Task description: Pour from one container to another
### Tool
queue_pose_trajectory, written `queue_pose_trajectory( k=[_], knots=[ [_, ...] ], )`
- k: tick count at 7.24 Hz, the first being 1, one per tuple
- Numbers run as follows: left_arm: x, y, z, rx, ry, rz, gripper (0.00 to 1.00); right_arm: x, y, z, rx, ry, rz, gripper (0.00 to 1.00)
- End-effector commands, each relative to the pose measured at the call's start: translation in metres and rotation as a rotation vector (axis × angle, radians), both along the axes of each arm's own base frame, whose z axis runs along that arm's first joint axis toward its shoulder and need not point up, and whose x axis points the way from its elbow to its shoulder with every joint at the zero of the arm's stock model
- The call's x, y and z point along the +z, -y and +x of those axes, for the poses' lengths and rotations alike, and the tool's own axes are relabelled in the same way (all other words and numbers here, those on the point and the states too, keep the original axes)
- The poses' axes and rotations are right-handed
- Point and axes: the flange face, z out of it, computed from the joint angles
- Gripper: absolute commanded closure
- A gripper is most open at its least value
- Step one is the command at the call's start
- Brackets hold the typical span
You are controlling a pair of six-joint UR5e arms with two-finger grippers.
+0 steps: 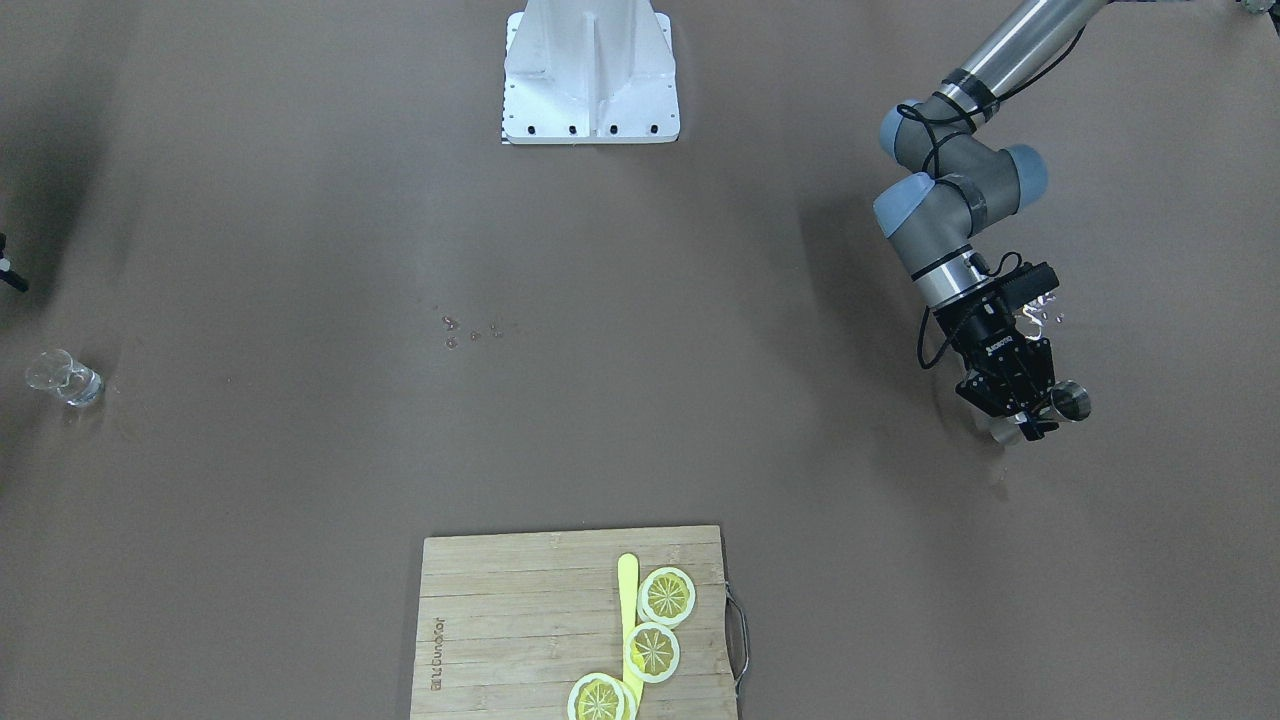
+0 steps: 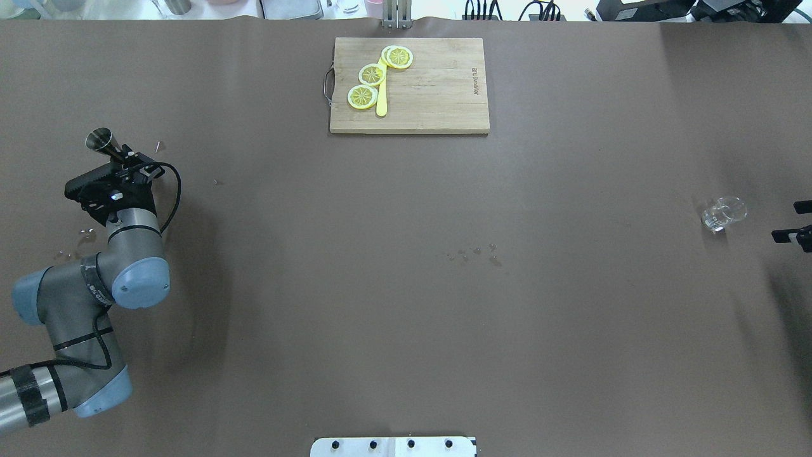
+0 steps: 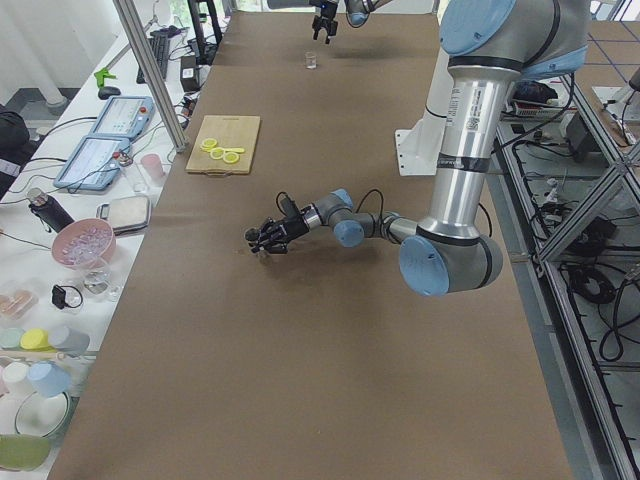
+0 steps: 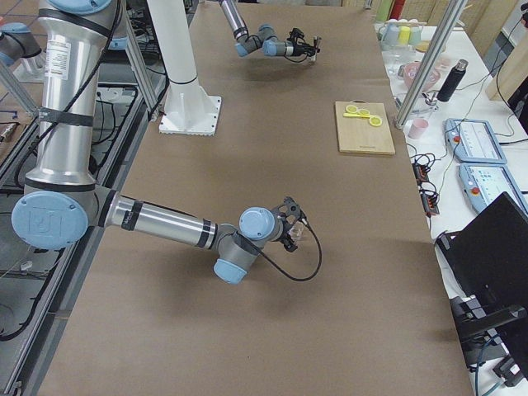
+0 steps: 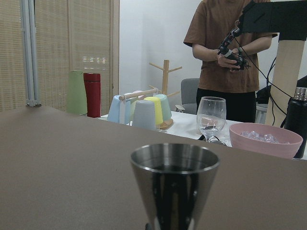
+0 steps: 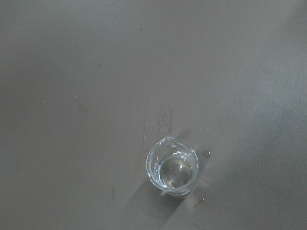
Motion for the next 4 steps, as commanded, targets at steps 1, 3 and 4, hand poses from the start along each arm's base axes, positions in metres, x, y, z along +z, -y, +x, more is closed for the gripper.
queue_pose_trajectory(
  k=[1, 3, 4],
  knots=[
    [0.003, -0.001, 0.002, 0.001, 0.008, 0.000, 0.65, -0.007, -0.016, 0.017, 0.018, -0.036, -0.156, 0.00],
    [0.001, 0.000, 0.004, 0.000, 0.004, 0.002, 0.52, -0.036, -0.041, 0.028, 0.037, -0.095, -0.327, 0.00],
    [0.001, 0.000, 0.004, 0.000, 0.004, 0.002, 0.37, -0.052, -0.049, 0.030, 0.045, -0.136, -0.427, 0.00]
  ],
)
